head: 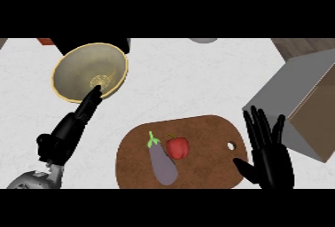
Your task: Pick the bell pepper from the cutting board and place it in the cardboard box
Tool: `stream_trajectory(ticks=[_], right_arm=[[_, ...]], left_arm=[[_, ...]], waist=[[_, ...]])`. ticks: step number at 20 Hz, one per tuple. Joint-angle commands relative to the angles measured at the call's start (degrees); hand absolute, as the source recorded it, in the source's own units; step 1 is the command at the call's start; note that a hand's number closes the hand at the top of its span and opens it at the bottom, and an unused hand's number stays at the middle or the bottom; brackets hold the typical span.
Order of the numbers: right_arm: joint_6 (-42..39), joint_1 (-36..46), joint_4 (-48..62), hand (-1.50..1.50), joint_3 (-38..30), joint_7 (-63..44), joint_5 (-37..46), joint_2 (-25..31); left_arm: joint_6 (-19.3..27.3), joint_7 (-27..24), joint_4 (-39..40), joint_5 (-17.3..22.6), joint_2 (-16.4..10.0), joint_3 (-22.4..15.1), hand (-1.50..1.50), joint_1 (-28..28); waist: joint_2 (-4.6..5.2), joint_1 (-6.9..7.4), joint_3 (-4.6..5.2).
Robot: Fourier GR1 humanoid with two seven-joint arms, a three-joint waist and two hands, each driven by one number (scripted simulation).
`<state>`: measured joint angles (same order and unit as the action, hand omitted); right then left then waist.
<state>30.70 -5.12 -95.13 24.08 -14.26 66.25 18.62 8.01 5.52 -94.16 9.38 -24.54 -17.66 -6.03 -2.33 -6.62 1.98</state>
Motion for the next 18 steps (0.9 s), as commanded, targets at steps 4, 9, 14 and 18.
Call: stream_trajectory(ticks=[4, 9, 14, 18], right_arm=[[-13.9, -8.8, -5.4, -1.5, 9.3, -16.4, 13.7, -9.9], [-26.5, -10.9, -11.7, -1.5, 17.8, -29.5, 24.3, -18.2], [-33.7, -6.0, -15.7, -1.5, 31.3, -50.9, 28.7, -18.5], [-37.9, 2.3, -11.8, -1.5, 32.0, -57.7, 24.0, -18.3]], left_arm=[[0.0, -0.8, 0.7, -0.2, 0.5, 0.2, 0.0, -0.7], [-1.6, -0.7, 1.1, -0.1, 0.9, -0.8, 0.0, -2.4], [-2.3, -1.6, 3.7, -1.6, 3.5, -2.6, 0.0, -5.2], [-1.9, 0.8, 3.4, -2.5, 4.7, -3.2, 0.0, -7.4]], waist=[[1.36, 0.99, -1.08], [1.74, 3.11, -1.42], [2.26, 5.57, -1.8], [2.42, 6.77, -1.92]])
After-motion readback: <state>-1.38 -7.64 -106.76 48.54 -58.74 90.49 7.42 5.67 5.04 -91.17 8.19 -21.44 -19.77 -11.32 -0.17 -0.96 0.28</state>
